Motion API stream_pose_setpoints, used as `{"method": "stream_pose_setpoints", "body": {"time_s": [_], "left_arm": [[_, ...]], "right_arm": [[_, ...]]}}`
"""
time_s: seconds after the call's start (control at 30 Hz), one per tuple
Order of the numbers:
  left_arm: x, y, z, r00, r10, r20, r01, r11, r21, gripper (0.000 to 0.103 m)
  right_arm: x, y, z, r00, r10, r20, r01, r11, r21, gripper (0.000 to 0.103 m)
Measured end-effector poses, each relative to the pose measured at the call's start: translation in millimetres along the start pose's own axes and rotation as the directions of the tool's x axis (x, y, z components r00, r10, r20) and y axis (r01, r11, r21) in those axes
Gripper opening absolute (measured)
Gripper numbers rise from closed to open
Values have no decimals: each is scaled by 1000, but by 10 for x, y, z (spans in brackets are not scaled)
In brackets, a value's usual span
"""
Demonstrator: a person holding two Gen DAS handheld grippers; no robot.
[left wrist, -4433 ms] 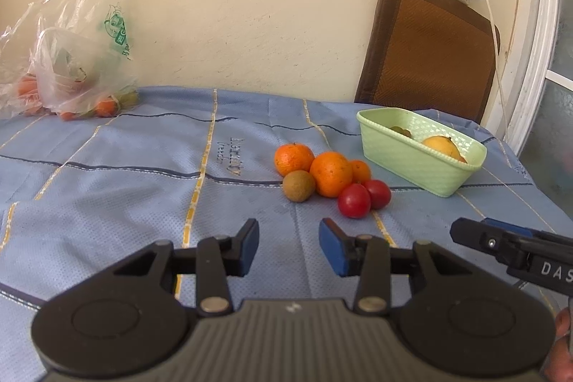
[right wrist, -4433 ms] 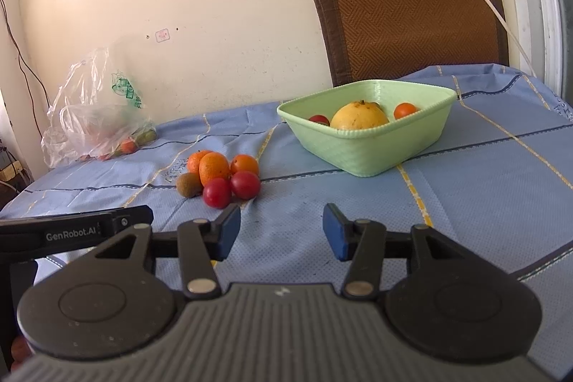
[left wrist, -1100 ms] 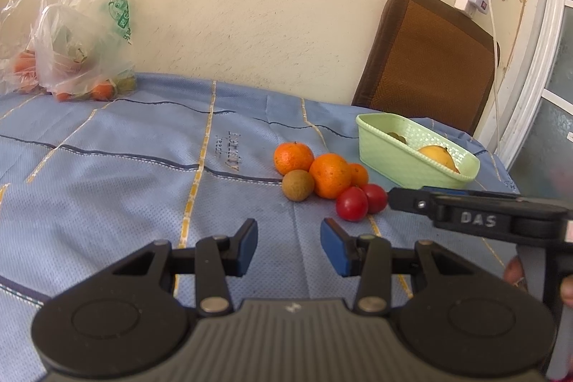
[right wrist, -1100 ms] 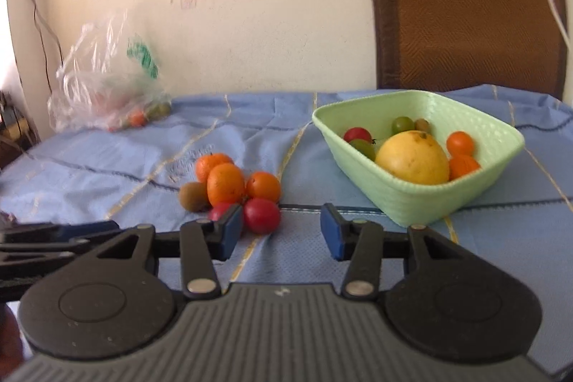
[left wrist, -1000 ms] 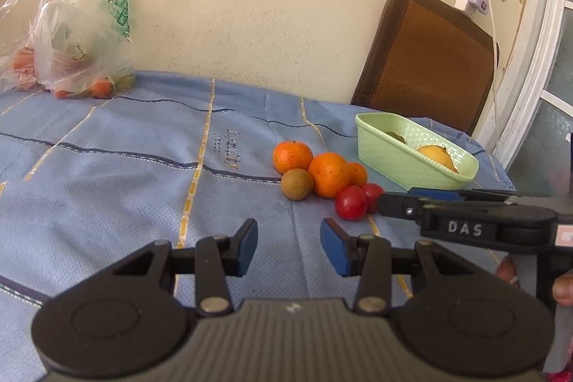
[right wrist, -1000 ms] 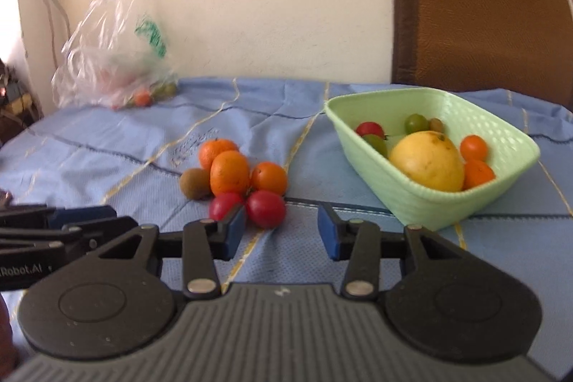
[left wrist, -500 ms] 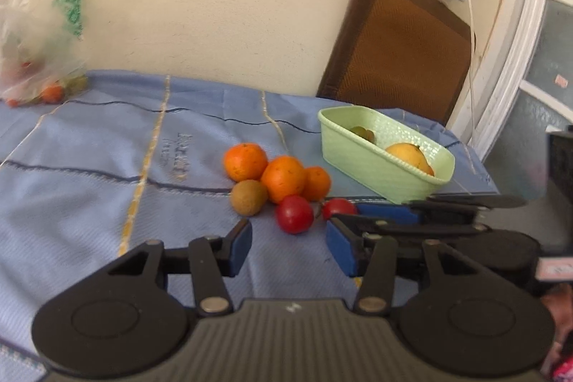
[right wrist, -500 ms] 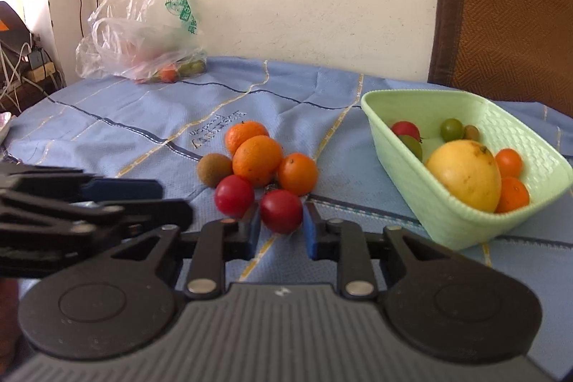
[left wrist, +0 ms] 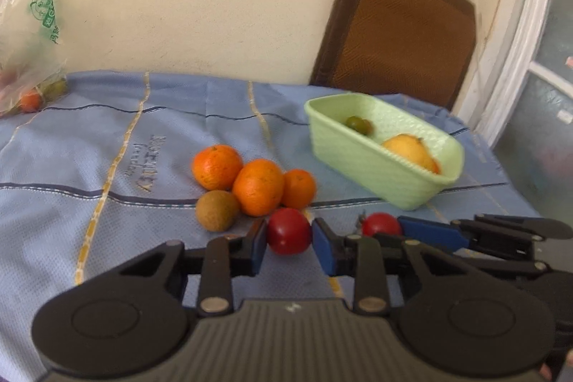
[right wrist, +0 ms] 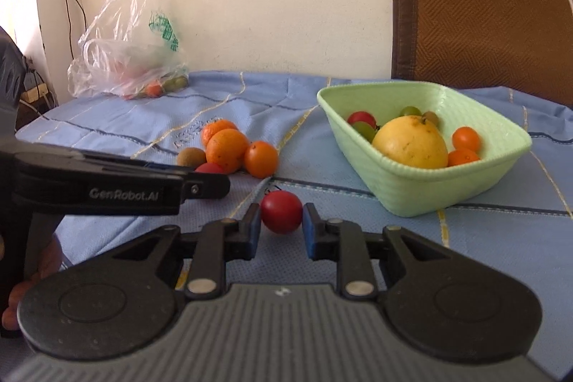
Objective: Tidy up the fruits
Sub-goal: 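Grasp a red cherry tomato with the right gripper while the left grasps another, then carry both red tomatoes over the green basket and open both grippers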
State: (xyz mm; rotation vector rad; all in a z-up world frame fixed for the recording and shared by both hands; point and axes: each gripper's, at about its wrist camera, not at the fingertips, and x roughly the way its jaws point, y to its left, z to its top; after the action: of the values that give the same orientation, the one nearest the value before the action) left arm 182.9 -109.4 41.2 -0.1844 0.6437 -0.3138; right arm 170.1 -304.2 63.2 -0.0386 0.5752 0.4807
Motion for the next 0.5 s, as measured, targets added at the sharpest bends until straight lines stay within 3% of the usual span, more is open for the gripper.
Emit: {"method": "stream_pose_setpoints", "body": {"time_s": [0.1,0.23,0.3,0.5], "left_arm": [[-83,-158,129,997,-62,55,60,998,24,28],[19,-399,431,990,-111,91,104,991,81,28],[173,-490,564,988,-125,91,116,988,97,28],[677,-645,700,994,-102,46,97,989,115,29]], "right_arm": [[-170,-78,84,992,-51,118,49,999,17,27],[-290,-321,133,950,-198,243,179,979,98,28],[-274,-442,115,936,-251,247,222,965,140,28],[-115,-640,112,936,-297,189,264,947,181,28]]}}
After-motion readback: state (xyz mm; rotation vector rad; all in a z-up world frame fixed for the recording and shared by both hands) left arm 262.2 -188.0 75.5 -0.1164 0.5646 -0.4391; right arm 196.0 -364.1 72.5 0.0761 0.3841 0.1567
